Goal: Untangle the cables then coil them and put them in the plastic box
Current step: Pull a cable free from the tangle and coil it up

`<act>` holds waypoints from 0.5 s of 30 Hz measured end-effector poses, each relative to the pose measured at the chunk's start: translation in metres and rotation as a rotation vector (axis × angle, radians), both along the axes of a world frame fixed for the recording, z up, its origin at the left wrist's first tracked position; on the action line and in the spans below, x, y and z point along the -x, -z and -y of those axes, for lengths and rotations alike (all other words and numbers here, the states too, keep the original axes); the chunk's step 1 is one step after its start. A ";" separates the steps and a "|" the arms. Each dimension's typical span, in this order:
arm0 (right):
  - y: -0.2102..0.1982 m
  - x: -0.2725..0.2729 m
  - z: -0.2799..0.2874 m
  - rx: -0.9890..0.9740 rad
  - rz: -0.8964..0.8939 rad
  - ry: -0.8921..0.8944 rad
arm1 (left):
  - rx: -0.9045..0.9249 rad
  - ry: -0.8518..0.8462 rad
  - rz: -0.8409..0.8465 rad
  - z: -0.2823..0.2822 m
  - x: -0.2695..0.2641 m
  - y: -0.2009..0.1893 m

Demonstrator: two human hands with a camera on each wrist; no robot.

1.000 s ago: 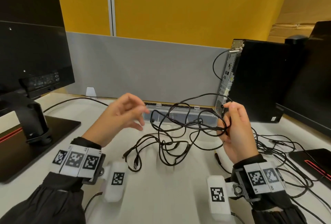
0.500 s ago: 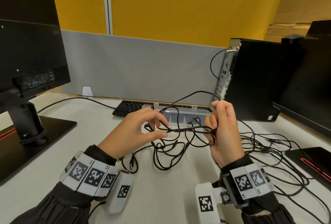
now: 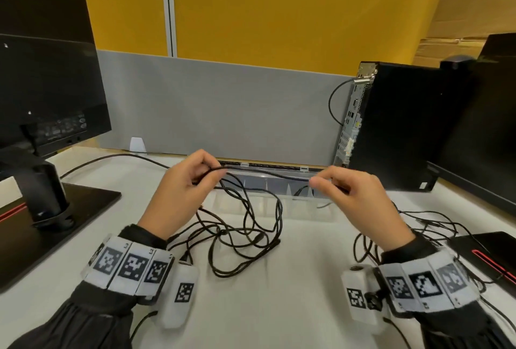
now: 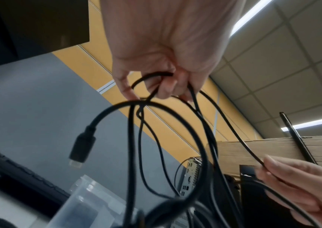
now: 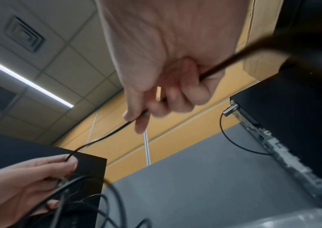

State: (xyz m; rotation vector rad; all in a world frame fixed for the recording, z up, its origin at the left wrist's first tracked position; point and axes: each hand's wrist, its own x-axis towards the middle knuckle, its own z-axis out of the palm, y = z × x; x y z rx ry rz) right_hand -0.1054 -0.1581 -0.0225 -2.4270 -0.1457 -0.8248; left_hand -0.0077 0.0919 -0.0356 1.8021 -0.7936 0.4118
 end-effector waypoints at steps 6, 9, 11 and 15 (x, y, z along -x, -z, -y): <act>-0.016 0.005 0.020 -0.060 0.268 0.063 | -0.084 0.058 0.012 -0.004 -0.004 0.003; -0.018 0.004 0.019 -0.191 0.405 0.090 | -0.204 0.045 0.053 -0.006 -0.005 0.005; -0.019 0.003 0.023 -0.303 0.474 0.093 | -0.200 -0.011 0.030 -0.008 -0.009 0.006; -0.020 0.006 0.028 -0.354 0.562 0.121 | -0.141 -0.041 -0.148 -0.007 -0.014 0.008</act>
